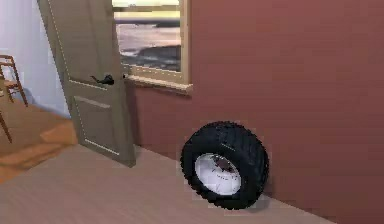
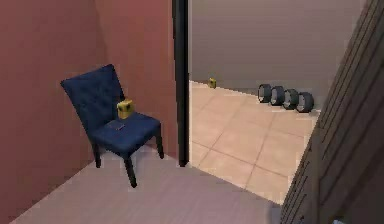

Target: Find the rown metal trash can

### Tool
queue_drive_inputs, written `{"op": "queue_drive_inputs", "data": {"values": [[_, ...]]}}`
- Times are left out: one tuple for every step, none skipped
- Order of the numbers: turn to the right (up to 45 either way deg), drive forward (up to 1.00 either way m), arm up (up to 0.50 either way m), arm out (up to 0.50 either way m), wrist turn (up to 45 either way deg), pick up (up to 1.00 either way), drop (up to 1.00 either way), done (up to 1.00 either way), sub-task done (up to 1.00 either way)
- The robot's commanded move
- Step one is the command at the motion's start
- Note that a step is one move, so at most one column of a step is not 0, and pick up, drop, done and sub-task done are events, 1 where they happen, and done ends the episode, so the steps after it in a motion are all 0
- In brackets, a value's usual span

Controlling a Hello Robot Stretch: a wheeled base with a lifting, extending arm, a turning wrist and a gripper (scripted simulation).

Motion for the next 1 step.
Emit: {"op": "queue_drive_inputs", "data": {"values": [[-45.0, 0.0, 0.0, 0.0, 0.0, 0.0, 0.0, 0.0, 0.0]]}}
